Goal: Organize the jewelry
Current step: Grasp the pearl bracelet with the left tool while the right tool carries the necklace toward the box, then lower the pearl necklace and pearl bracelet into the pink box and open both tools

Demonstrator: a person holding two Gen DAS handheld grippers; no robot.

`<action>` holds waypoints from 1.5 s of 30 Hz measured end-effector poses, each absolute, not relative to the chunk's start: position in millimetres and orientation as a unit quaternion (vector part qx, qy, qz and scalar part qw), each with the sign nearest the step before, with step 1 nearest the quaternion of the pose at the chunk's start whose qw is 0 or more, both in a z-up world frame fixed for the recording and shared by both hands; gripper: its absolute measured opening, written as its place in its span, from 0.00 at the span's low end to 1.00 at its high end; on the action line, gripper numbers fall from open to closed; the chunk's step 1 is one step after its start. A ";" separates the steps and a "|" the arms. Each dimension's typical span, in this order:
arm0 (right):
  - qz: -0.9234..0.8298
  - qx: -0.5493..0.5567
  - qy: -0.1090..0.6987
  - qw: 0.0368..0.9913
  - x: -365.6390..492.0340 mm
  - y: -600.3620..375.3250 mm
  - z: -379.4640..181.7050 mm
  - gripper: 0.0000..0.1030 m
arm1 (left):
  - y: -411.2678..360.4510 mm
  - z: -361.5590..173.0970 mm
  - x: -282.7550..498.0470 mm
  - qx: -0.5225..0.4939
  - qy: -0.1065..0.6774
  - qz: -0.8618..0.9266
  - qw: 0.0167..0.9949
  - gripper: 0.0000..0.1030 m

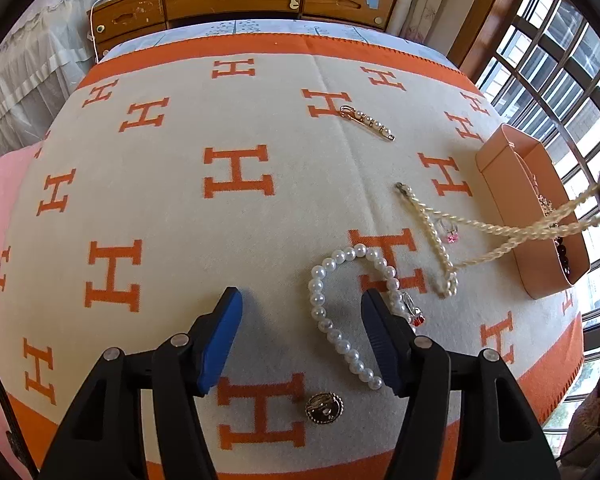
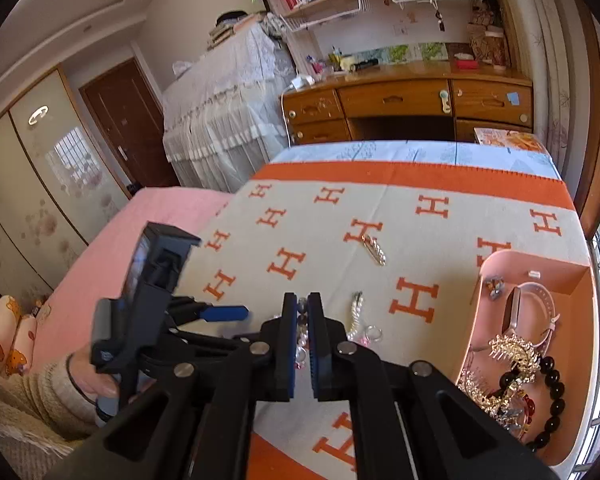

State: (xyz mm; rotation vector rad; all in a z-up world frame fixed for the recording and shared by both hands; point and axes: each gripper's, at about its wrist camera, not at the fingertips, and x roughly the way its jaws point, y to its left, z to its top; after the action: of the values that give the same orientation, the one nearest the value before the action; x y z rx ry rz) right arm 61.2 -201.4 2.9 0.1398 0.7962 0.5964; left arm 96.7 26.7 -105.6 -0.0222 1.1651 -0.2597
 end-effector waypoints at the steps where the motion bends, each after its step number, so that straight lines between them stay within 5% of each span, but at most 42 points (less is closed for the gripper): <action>1: 0.289 0.075 0.371 0.879 58.7 -203.9 9.5 0.05 | 24.5 -105.6 97.0 -0.004 0.549 -0.120 0.828 0.58; 5: 0.289 0.098 0.335 0.892 52.9 -214.4 30.8 0.04 | 11.4 -107.0 98.8 0.046 0.550 -0.111 0.827 0.55; 7: 0.287 0.109 0.321 0.896 52.2 -221.1 38.9 0.04 | 6.5 -103.9 97.4 0.054 0.547 -0.121 0.826 0.36; 8: 0.285 0.114 0.315 0.898 51.6 -225.3 42.8 0.04 | 4.7 -102.3 97.0 0.060 0.547 -0.123 0.826 0.12; 9: 0.282 0.119 0.308 0.901 50.9 -229.1 46.5 0.04 | 3.2 -101.8 97.5 0.060 0.549 -0.125 0.824 0.05; 14: 0.270 0.135 0.281 0.911 49.7 -244.2 62.3 0.04 | -3.0 -91.2 94.9 0.053 0.541 -0.128 0.830 0.05; 30: 0.142 0.166 0.196 0.956 56.3 -329.5 101.4 0.05 | -95.0 61.4 114.8 0.025 0.413 -0.257 0.874 0.05; 45: 0.100 0.210 0.243 0.942 94.8 -369.8 52.8 0.05 | -188.6 2.4 172.9 0.039 0.480 -0.289 0.827 0.05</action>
State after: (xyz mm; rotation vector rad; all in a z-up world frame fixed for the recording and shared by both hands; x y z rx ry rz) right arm 94.8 -369.8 52.8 0.4283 0.4953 0.2044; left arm 172.9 -188.6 2.4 0.0831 1.0194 -0.6133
